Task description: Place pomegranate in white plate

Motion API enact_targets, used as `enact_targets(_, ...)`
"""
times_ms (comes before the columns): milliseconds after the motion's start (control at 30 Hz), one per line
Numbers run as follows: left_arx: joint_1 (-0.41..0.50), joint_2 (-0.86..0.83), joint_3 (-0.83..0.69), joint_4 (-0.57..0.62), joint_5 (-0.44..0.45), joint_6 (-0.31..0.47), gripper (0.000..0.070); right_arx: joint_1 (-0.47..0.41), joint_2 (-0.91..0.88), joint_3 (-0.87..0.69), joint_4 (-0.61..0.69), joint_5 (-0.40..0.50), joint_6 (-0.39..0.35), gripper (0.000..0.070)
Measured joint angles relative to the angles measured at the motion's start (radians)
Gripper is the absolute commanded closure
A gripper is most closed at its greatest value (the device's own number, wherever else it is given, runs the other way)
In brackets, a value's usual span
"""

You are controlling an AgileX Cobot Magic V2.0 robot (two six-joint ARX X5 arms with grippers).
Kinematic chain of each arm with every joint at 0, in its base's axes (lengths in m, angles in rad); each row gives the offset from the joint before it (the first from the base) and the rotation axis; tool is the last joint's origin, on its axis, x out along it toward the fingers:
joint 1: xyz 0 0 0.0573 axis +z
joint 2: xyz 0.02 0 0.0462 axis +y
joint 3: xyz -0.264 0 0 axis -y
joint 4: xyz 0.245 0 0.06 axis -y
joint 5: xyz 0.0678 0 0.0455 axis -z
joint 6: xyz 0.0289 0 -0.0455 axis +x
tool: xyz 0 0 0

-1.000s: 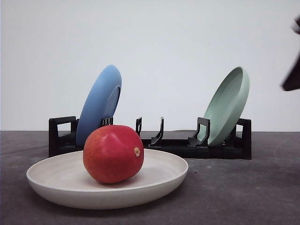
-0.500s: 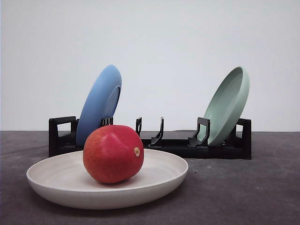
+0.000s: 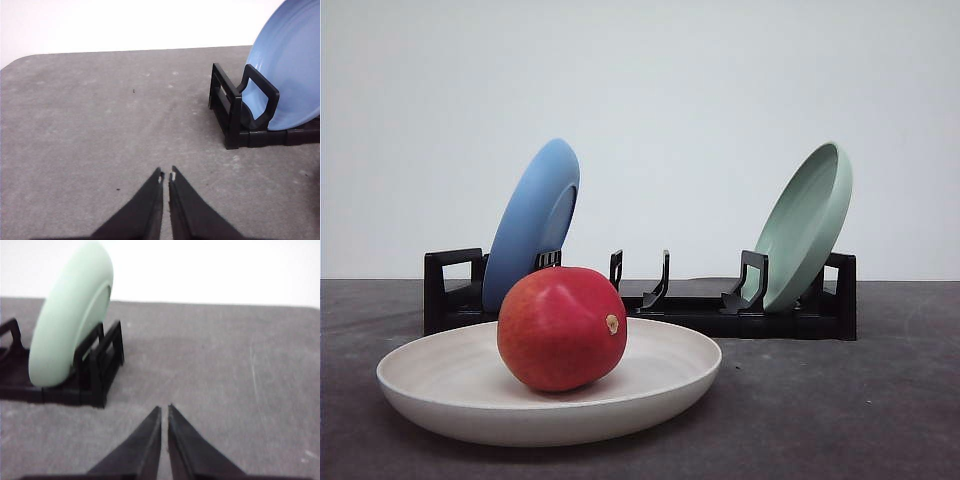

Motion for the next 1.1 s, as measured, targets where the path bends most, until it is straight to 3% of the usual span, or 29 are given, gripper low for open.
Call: enact_targets(1100,0.000,0.000,0.000,0.000,0.000,0.000,0.0700,-0.003,0.000,0.000,0.001,0.000,0.000,0.0683)
